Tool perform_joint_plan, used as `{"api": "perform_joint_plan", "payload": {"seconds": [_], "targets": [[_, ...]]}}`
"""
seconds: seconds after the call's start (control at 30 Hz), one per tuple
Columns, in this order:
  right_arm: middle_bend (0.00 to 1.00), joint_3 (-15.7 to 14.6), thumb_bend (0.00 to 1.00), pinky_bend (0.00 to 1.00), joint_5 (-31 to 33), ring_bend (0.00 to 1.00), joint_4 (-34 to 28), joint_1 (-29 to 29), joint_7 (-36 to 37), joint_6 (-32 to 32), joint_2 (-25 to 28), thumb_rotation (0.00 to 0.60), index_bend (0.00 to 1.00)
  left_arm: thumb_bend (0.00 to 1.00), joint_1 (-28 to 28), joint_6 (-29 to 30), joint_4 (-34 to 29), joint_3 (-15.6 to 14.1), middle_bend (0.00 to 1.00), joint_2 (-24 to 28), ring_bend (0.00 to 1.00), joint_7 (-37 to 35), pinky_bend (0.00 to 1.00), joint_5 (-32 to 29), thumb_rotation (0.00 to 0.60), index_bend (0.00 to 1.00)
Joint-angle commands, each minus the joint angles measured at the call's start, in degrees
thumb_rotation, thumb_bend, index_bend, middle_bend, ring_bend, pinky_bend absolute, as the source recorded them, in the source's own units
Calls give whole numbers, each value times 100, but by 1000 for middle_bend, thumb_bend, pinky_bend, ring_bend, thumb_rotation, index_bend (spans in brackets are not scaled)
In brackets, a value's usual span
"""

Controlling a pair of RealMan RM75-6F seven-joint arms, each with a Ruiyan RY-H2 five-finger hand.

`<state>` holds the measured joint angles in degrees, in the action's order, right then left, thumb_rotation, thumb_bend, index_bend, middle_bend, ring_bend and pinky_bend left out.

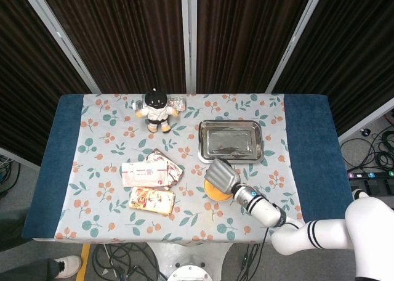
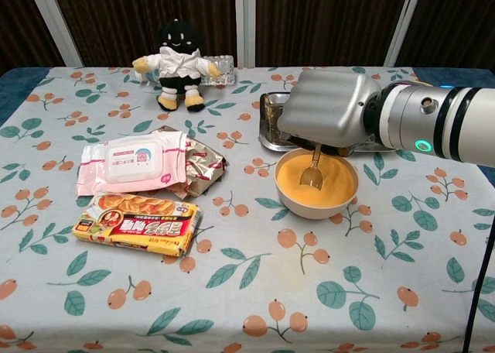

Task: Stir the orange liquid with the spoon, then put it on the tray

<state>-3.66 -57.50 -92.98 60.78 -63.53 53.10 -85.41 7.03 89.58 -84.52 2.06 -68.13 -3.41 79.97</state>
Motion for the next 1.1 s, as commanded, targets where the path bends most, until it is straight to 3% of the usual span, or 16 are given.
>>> {"api": "perform_joint_plan", "payload": {"seconds": [0.03,0.3,0.77,1.1], "targets": [[1000,87,471,1000,-38,1000,-102,-116,366,14,206,600,817,66,-3,13,-26,-1,122,16,102,28,114,19,600,235],[1000,61,471,1000,-201,1000,-23,-49,201,-23,525,600,819,66,-16,45,-163,-13,122,62,102,54,114,100,600,235],[1000,-137,471,1000,-301,1000,263,219,-1026,-59,75,600,820,65,5,13,-92,-29,122,52,102,-34,114,62,600,235],[1000,-122,472,1000,-100,1000,-28,159,-1016,-14,-44,600,824,66,24,6,-1,-38,122,21,102,-126,114,59,600,234]]}}
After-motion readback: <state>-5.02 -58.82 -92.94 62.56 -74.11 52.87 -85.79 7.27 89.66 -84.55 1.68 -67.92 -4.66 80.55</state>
